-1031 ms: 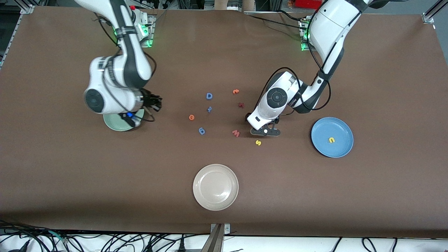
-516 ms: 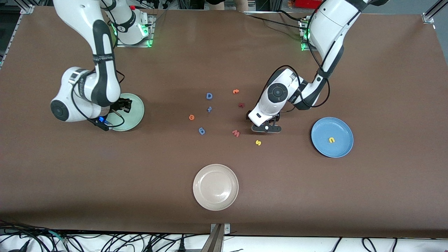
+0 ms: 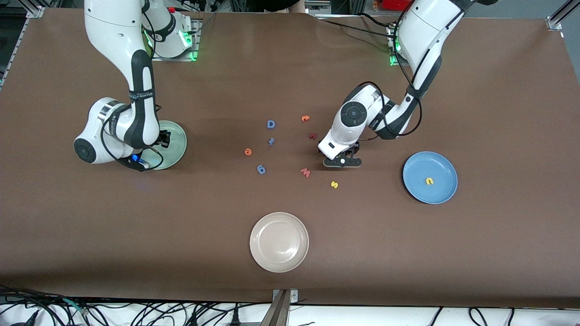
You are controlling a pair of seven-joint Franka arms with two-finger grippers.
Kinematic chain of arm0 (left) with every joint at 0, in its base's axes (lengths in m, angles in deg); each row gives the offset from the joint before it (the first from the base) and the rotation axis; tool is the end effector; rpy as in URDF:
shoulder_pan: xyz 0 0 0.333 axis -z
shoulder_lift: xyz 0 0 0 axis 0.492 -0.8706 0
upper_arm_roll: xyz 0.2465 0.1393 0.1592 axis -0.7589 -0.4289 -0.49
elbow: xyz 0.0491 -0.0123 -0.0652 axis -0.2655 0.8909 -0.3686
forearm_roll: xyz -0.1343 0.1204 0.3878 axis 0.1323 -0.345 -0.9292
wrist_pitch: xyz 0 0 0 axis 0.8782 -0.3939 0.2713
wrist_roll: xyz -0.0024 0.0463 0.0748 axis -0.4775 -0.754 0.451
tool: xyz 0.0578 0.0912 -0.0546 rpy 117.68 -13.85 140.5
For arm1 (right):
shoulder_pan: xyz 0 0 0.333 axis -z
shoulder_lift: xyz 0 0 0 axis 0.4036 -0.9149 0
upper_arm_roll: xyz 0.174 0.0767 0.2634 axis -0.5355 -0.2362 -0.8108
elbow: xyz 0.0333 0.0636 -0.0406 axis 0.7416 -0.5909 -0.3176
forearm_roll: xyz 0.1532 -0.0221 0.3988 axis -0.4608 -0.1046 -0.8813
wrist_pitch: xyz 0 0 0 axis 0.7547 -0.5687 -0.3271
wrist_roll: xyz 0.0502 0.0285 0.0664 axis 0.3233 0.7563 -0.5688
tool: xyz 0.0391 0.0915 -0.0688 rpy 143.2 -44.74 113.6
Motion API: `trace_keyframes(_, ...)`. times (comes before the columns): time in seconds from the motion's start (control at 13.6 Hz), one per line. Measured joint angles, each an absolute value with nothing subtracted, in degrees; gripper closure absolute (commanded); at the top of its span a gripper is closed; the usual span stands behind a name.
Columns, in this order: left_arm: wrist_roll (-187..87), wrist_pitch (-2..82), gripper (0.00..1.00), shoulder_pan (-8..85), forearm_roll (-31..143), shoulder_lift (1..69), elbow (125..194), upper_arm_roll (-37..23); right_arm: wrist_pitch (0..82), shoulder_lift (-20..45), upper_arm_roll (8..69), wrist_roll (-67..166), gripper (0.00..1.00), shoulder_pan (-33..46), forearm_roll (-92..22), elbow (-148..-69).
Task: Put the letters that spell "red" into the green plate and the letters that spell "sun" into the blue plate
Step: 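Release the teal letter on the green plate while the left gripper grasps green n, then place the green n on the blue plate while the right gripper grasps orange e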
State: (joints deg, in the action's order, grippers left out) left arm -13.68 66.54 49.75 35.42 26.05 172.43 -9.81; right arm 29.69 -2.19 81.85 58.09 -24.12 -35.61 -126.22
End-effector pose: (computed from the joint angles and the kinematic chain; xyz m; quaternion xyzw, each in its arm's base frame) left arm 0.5150 -0.3689 0.1318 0.9997 0.0058 -0.0235 0.0037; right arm 0.5420 0.0241 0.1498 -0.9330 0.2315 0.2747 0.0220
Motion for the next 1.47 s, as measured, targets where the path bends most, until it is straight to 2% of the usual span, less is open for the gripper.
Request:
trace_keyframes(0.07,-12.31,66.54,0.33,49.80,34.28,26.19,172.45,-9.80,29.68,-2.14,81.85,58.08,0.13,-24.20,-35.68,-126.12)
trace_keyframes(0.29,-11.30,66.54,0.34,49.79,33.50,26.24,172.54,-9.89,28.74,-1.72,81.94,58.22,0.10,-24.41,-36.00,-124.89)
trace_keyframes(0.66,-11.05,66.83,0.61,49.78,33.50,26.32,172.56,-9.85,23.02,1.35,82.29,68.64,0.06,-26.10,-36.22,-116.69)
trace_keyframes(0.74,-11.03,66.93,0.63,49.79,33.50,26.39,172.55,-9.79,22.84,1.83,82.25,72.33,0.03,-27.46,-36.22,-115.10)
trace_keyframes(0.88,-10.98,66.94,0.69,49.79,33.50,26.48,172.55,-9.72,23.01,2.00,82.14,79.00,0.02,-30.66,-36.74,-112.74)
trace_keyframes(1.25,-10.95,66.97,0.76,49.80,33.50,26.51,172.55,-9.70,28.00,0.63,81.45,86.91,0.02,-35.48,-41.51,-111.84)
trace_keyframes(1.47,-10.95,66.97,0.77,49.77,33.50,26.52,172.54,-9.72,36.27,-1.11,76.75,93.41,0.02,-37.81,-41.88,-111.85)
